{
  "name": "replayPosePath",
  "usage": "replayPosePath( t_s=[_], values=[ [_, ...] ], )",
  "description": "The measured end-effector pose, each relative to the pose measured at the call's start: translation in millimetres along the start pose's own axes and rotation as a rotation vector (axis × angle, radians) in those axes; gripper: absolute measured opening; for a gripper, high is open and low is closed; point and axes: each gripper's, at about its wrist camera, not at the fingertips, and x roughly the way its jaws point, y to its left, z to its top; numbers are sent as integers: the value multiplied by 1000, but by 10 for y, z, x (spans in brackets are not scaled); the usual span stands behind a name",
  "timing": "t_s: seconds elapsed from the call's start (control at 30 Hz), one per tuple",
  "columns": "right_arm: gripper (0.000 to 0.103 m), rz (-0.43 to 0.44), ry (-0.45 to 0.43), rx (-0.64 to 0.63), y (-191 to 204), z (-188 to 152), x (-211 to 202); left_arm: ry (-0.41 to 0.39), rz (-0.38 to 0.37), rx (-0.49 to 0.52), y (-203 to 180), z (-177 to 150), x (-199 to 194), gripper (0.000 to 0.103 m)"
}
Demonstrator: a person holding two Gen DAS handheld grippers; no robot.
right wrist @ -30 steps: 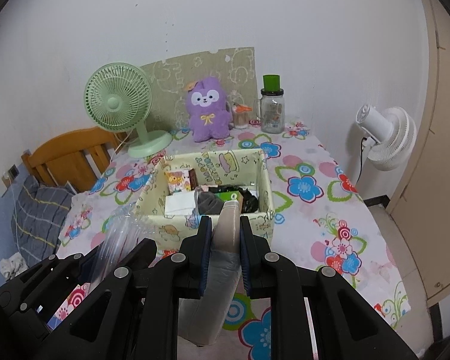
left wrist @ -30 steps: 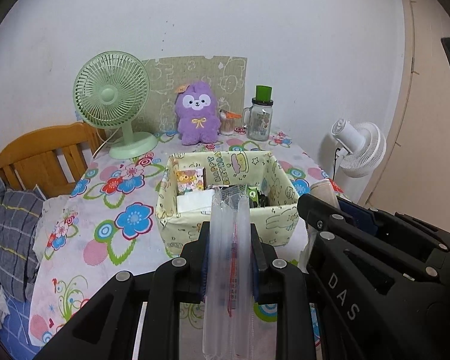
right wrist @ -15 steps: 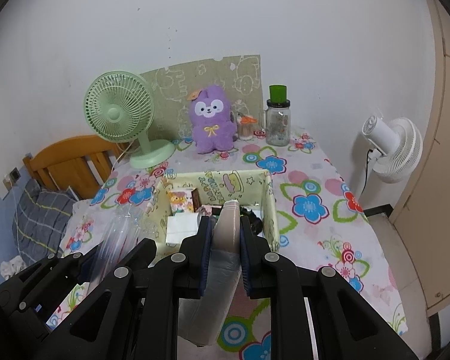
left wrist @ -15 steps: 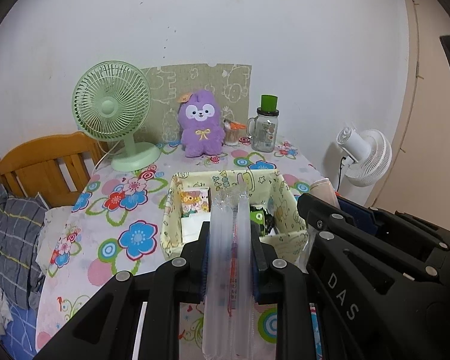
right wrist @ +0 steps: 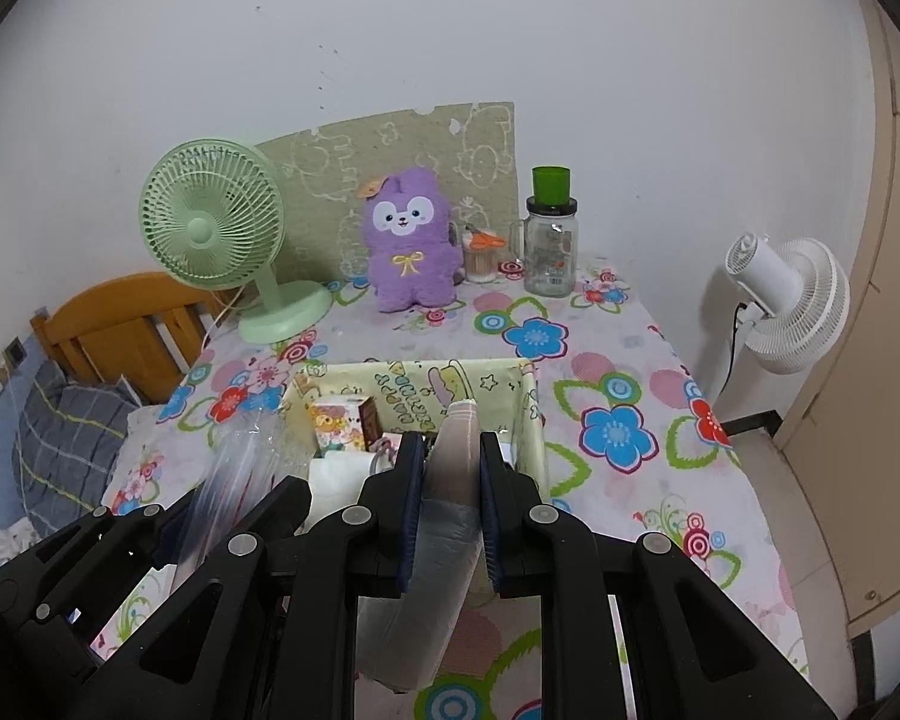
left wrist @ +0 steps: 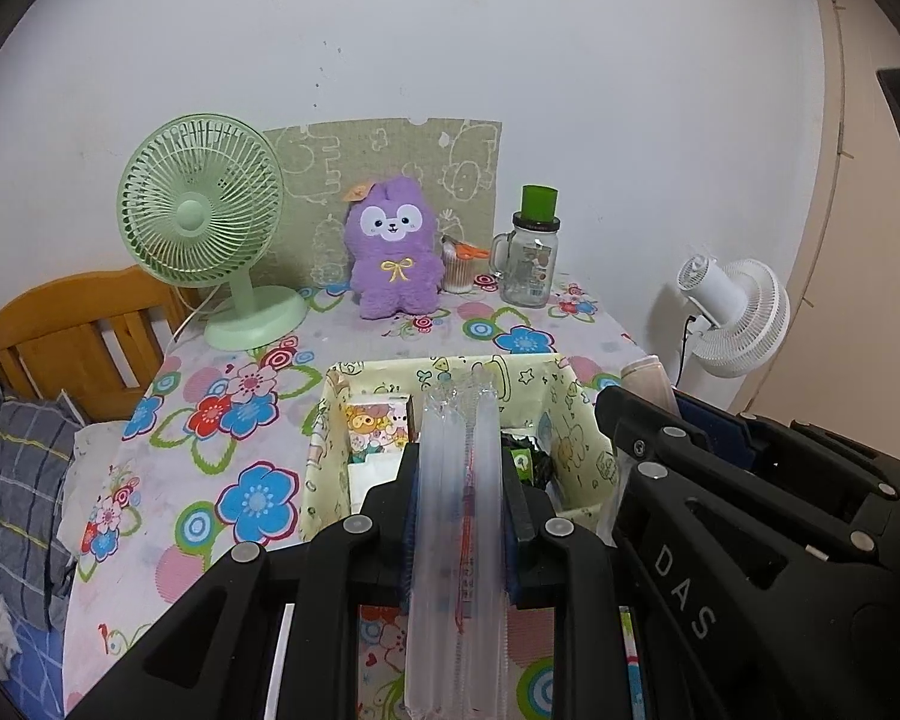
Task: Organize soft objects
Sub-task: 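Carry the clear packet with the left tool toward the box while the right tool carries the roll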
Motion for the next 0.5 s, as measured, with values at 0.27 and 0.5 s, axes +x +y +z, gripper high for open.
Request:
replayPosePath(
  t_s=[0.27,0.5],
  values=[
    [21,-3,13,0,-38,103,197,14,-4,3,7,104,191,20],
    [21,1,28,-8,-43,188,397,28,2,-7,42,177,378,20]
  ],
)
